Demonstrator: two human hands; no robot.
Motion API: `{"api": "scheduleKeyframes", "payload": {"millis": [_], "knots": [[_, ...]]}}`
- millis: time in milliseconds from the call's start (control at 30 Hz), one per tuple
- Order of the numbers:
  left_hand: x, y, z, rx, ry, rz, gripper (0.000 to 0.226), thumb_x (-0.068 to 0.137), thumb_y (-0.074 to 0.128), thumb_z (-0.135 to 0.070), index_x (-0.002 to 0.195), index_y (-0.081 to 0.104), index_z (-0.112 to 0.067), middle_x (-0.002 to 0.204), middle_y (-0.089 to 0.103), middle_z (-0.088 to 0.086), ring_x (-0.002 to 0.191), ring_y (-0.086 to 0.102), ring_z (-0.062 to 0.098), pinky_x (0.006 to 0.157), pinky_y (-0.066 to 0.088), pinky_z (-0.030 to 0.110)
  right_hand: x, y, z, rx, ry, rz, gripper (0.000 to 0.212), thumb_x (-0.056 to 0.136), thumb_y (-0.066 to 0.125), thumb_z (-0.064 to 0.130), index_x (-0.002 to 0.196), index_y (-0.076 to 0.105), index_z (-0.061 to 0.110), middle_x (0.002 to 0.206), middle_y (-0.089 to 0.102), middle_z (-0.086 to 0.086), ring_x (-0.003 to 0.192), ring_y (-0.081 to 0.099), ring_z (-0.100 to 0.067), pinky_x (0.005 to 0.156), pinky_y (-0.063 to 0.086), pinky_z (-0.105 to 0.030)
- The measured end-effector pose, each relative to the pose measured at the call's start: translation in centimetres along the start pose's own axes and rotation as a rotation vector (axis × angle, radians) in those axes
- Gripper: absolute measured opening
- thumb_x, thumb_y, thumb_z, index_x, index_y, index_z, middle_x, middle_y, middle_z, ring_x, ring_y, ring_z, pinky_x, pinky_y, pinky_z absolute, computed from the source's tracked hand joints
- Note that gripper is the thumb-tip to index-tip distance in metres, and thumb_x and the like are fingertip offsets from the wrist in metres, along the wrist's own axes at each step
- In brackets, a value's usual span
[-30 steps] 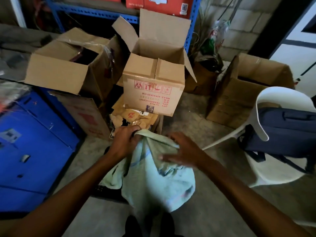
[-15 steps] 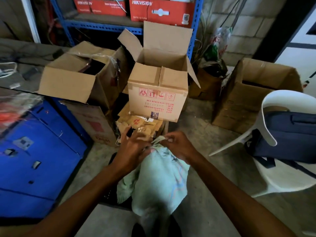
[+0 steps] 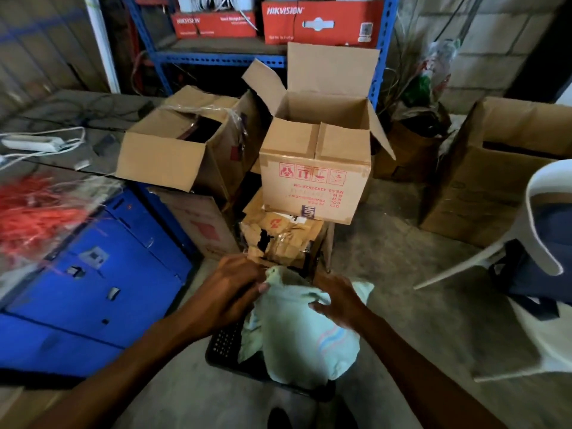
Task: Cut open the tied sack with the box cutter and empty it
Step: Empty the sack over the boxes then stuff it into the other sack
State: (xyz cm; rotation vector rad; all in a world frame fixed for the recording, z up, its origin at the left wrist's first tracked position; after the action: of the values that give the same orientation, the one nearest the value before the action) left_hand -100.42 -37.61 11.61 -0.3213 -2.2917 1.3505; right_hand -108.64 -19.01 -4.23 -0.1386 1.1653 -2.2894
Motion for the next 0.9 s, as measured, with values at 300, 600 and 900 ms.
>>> {"api": "scheduleKeyframes", "payload": {"millis": [300,600,900], "knots": [[-4.4,-2.3,6.0,-0.030,-0.308,-0.082,0.026,0.091,0.049,-0.041,0.096,0.063,-0.019,0.120,0.063,-0.006,0.108,0.056,0.001,0.088,0.045,0.024,0.9,-2.8,1.7,0.039,-0.122,-0.077,0.009,0.083,0.063,0.014,0.084,0.061,0.006,0.080,0.062,-0.008,0.074,0.057,-0.022,0.066,0.041,-0.032],[-1.5,8.7,3.1,-0.360,-0.357,0.211,0.048,0.079,0.070,-0.024,0.123,0.051,-0.022,0.112,0.065,-0.003,0.103,0.062,0.013,0.082,0.050,0.027,-0.5,-2.7,7.4,0.251,-0.098,-0.117,0.007,0.076,0.063,0.003,0.076,0.064,0.010,0.073,0.062,0.001,0.068,0.053,-0.009,0.062,0.042,-0.028],[-1.1,2.4,5.4,-0.172,-0.331,-0.052,0.024,0.076,0.055,-0.011,0.095,0.070,-0.011,0.094,0.064,-0.009,0.086,0.059,0.005,0.071,0.045,0.020,-4.5,3.5,-2.4,-0.201,0.039,0.080,0.055,0.077,0.057,0.052,0.121,0.059,0.018,0.122,0.062,-0.002,0.116,0.055,-0.027,0.099,0.044,-0.041]]}}
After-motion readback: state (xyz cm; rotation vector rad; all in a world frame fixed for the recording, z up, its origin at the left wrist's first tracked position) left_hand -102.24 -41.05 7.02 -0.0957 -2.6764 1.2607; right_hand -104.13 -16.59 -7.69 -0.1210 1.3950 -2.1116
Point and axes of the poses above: each hand's wrist, its own x-axis towards the middle knuckle, its own y-axis out of the palm, z = x × y, the point moved 6 cm from there along x, towards the middle knuckle
